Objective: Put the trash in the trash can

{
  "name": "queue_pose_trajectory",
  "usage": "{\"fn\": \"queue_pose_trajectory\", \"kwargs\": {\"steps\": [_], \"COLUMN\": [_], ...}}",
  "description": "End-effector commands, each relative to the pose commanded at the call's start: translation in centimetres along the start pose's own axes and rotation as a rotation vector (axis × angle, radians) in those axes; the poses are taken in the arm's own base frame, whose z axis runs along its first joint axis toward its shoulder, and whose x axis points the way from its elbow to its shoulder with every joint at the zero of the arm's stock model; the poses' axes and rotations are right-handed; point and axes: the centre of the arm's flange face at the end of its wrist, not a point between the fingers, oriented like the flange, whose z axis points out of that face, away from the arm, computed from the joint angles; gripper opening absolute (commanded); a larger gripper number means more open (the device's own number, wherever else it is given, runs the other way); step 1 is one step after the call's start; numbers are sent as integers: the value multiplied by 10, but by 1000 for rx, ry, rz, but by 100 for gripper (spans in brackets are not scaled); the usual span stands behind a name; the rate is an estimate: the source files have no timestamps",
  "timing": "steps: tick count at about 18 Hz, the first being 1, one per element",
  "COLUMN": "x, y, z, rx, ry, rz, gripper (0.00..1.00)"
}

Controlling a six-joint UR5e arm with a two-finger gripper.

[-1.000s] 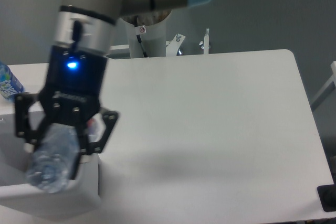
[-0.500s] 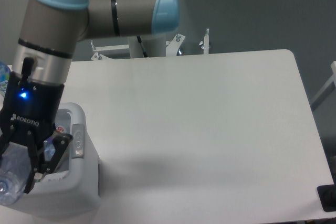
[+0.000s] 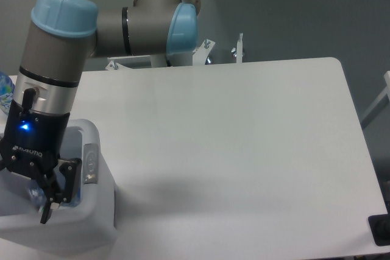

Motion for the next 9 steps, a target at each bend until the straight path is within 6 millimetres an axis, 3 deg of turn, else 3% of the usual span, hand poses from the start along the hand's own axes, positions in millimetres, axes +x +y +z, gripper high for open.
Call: {"fn": "queue_pose_trajectory", "kwargs": {"steps": [5,9], "x": [-71,-121], "y": [-3,2], "z": [-34,-49], "rx": [23,18], "ry": [-117,-220], "rz": [-60,-86], "gripper": [100,100]}}
